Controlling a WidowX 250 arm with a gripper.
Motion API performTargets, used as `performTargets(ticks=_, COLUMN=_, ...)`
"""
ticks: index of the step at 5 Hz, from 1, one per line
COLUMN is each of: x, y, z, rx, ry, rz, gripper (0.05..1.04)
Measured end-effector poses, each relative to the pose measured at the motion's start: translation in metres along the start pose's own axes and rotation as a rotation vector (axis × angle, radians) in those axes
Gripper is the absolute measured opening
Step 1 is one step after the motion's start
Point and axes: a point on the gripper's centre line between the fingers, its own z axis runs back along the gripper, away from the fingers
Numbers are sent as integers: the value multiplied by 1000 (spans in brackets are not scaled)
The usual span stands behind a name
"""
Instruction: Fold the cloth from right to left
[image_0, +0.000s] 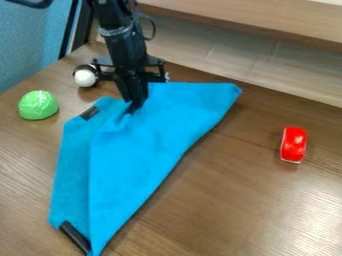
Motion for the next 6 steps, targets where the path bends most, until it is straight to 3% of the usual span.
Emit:
performTargets(ticks=2, x=30, y=18, z=-53, rx=54, ry=70, rz=-137, gripper=68)
performTargets(ticks=4, x=36, y=27, z=-59, rx=95, ry=94, rz=-207, gripper=68)
performTargets(ticks=5, x=27, y=29, z=-59, rx=106, ry=101, rz=-195, gripper=86)
performTargets(ticks=6, x=16, y=25, z=-54, rx=92, ry=94, rz=-189, gripper=267)
